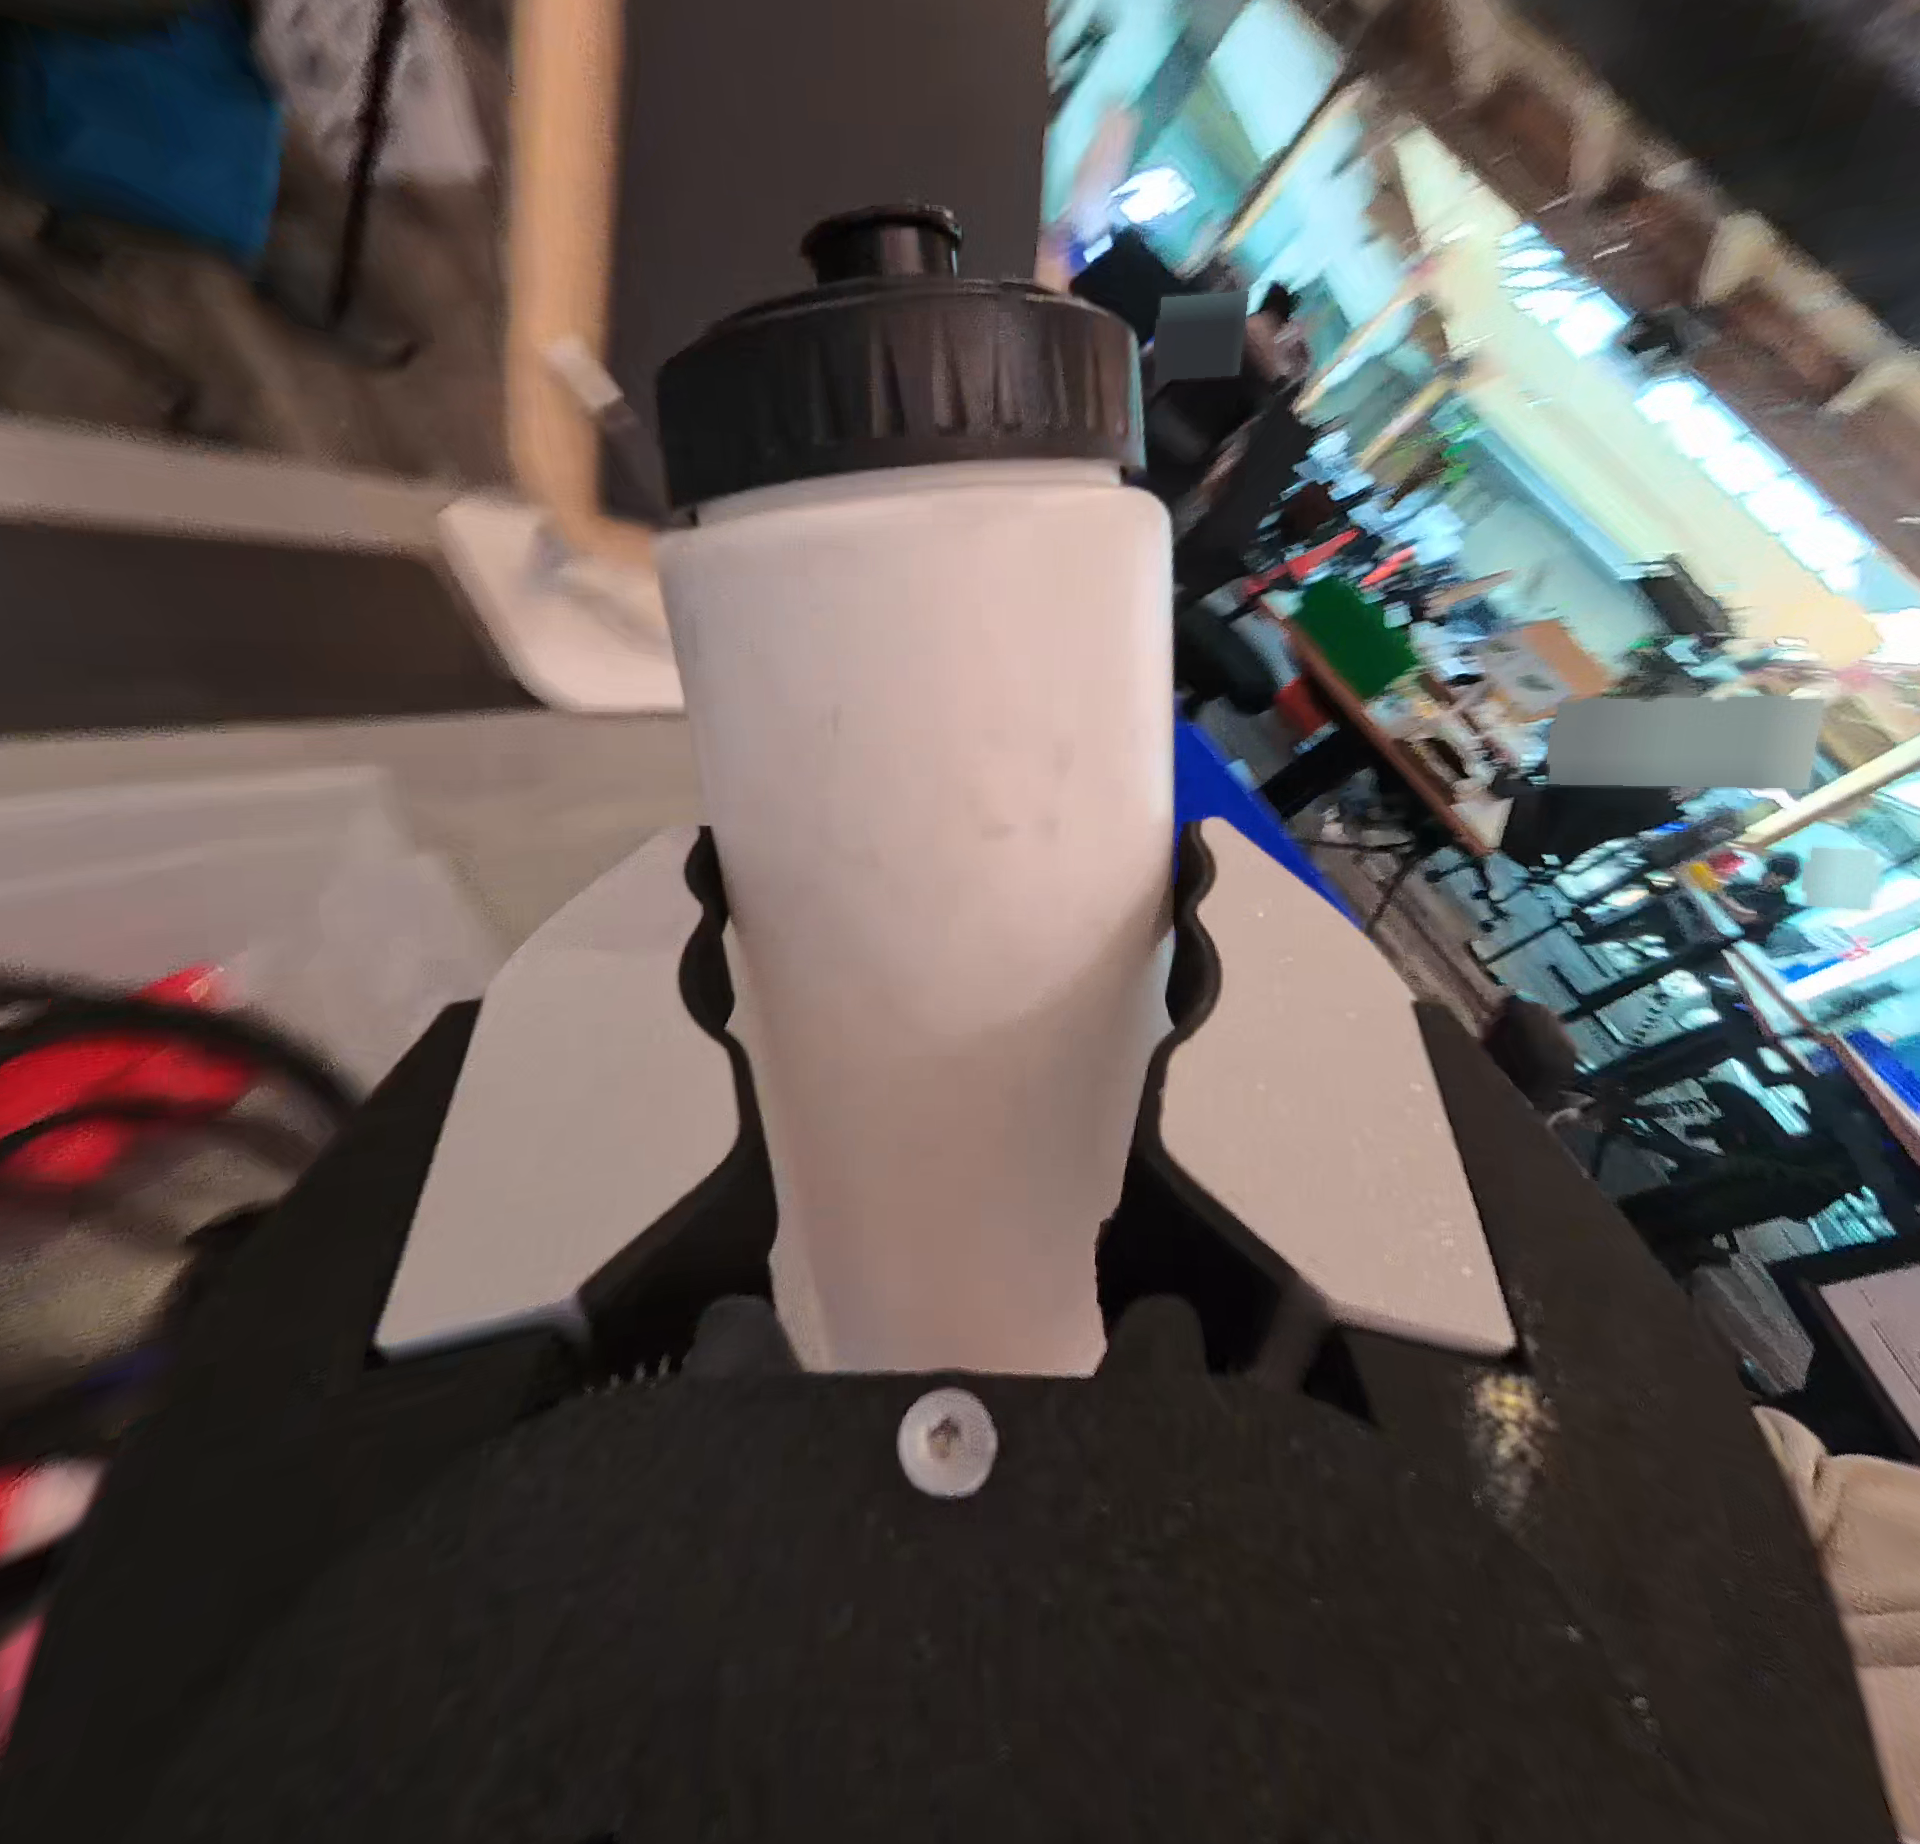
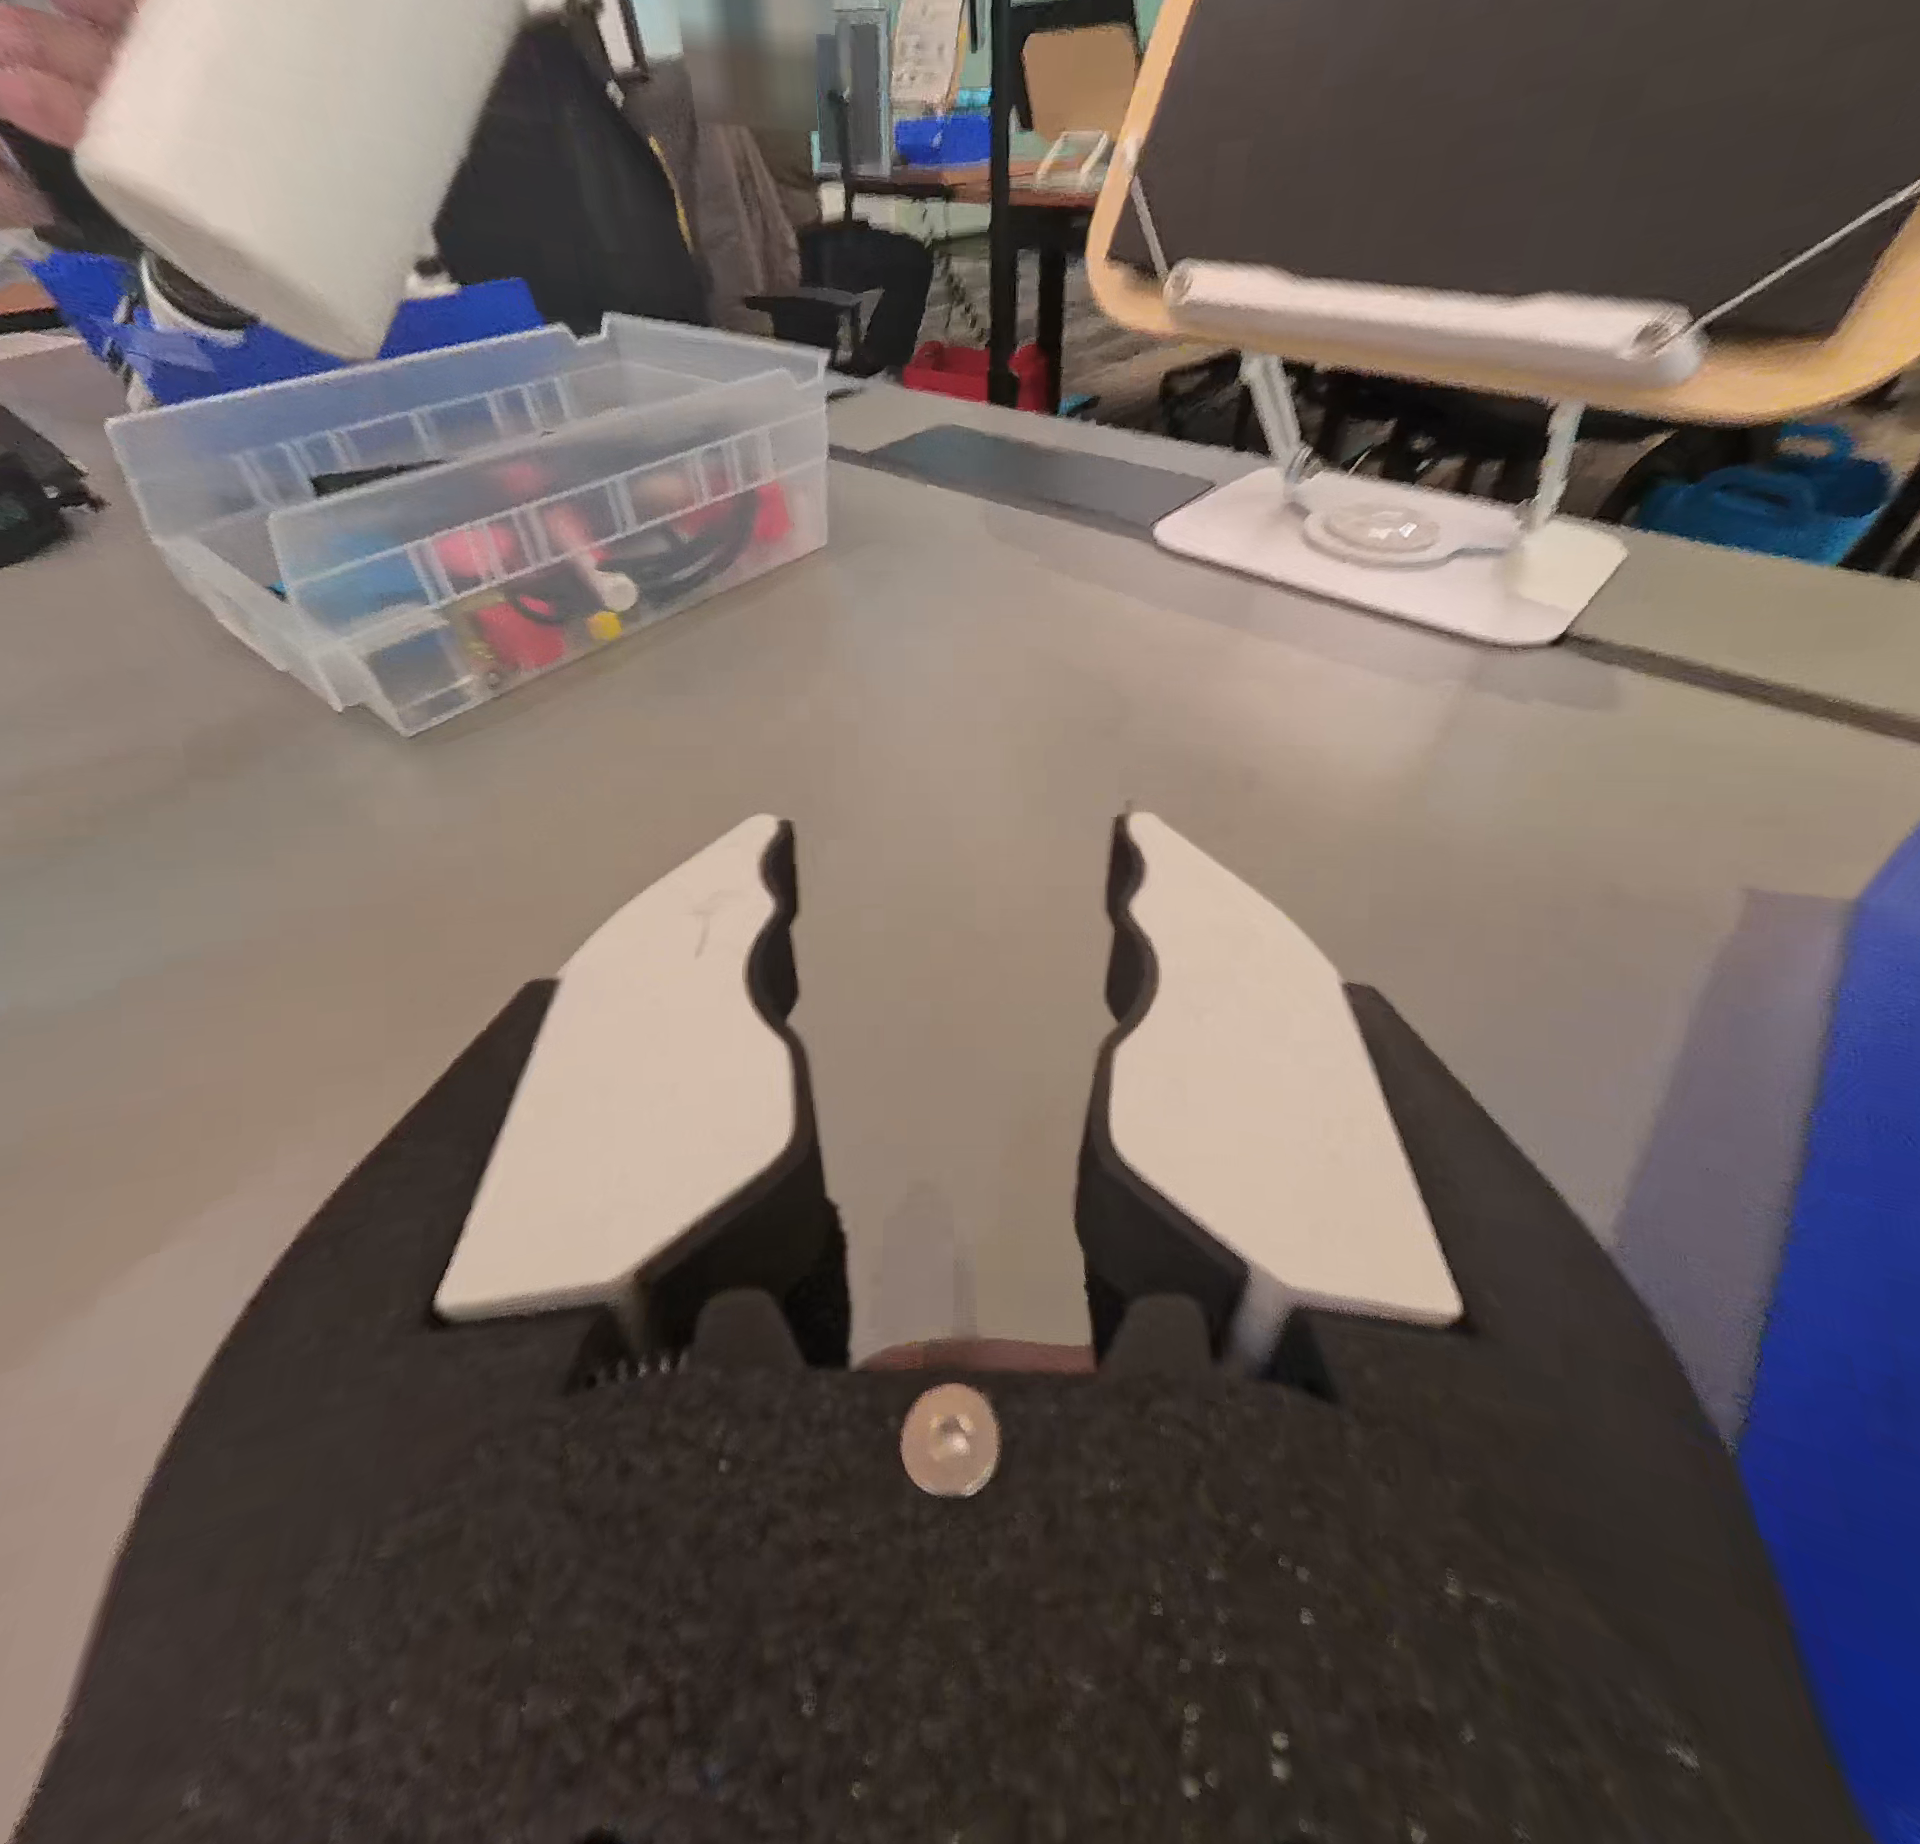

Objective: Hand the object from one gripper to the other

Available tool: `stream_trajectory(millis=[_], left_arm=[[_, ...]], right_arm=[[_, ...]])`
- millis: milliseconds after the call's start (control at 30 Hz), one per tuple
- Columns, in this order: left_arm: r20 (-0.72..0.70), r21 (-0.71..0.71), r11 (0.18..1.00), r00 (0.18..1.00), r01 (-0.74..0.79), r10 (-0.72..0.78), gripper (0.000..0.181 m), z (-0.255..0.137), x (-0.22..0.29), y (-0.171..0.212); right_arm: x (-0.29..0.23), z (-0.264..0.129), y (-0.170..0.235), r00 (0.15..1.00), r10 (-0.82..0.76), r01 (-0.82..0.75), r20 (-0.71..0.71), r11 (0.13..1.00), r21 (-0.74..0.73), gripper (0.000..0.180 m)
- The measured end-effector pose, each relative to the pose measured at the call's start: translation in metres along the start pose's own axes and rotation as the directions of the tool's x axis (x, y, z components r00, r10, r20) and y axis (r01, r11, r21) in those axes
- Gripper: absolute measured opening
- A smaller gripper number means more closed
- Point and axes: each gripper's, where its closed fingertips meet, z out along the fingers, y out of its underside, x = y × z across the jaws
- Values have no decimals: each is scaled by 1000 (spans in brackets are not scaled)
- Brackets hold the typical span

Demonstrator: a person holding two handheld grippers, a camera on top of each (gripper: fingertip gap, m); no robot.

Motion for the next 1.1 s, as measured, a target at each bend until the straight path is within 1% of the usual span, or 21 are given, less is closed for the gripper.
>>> stream_trajectory(millis=[33, 100, 167, 233, 267, 367, 467, 567, 600, 667, 700, 767, 833, 867, 967, 1033, 1100], left_arm=[[-63, 45, 999, 997, -30, 33, 82, 7, 21, 4], [-190, 116, 992, 980, -44, 66, 82, 24, 59, 15], [-315, 203, 979, 944, -33, 97, 82, 40, 92, 22], [-413, 300, 954, 901, 0, 130, 82, 54, 119, 23], [-454, 340, 940, 880, 31, 135, 82, 62, 129, 21], [-532, 432, 891, 837, 135, 131, 82, 84, 148, 14], [-592, 474, 852, 797, 222, 122, 82, 105, 167, 13], [-605, 495, 830, 787, 259, 116, 82, 124, 182, 17], [-609, 495, 827, 785, 266, 112, 82, 129, 186, 19], [-608, 496, 828, 785, 261, 117, 82, 136, 194, 24], [-601, 497, 830, 790, 252, 120, 82, 139, 197, 26], [-592, 502, 829, 797, 245, 123, 82, 142, 199, 30], [-576, 491, 842, 809, 224, 120, 82, 145, 199, 36], [-564, 473, 855, 818, 211, 110, 82, 147, 196, 39], [-517, 425, 894, 849, 142, 111, 84, 149, 187, 47], [-449, 378, 925, 883, 51, 135, 87, 152, 180, 53], [-374, 318, 946, 909, -62, 185, 98, 152, 173, 60]], right_arm=[[-2, 2, 5, 999, 22, -21, 25, 999, -30, 64], [-11, 3, 9, 992, 67, -61, 112, 997, -56, 66], [-23, 2, 0, 968, 126, -123, 216, 992, -27, 69], [-35, -2, -18, 917, 205, -228, 342, 973, 30, 79], [-38, -3, -30, 885, 251, -298, 392, 952, 65, 83], [-37, -2, -64, 794, 374, -501, 480, 849, 166, 92], [-44, 8, -91, 685, 444, -640, 578, 746, 186, 99], [-43, 17, -119, 558, 489, -770, 671, 607, 198, 105], [-40, 19, -128, 529, 491, -798, 692, 565, 209, 106], [-33, 19, -142, 508, 472, -827, 720, 503, 253, 106], [-30, 19, -147, 505, 464, -832, 728, 485, 269, 107], [-29, 22, -150, 506, 456, -831, 732, 485, 272, 105], [-18, 17, -151, 504, 456, -844, 733, 438, 308, 105], [-14, 16, -149, 501, 464, -848, 730, 431, 308, 105], [-15, 19, -139, 489, 481, -836, 728, 497, 233, 105], [-11, 19, -134, 477, 501, -841, 722, 499, 209, 104], [-7, 17, -128, 475, 514, -842, 714, 502, 197, 104]])
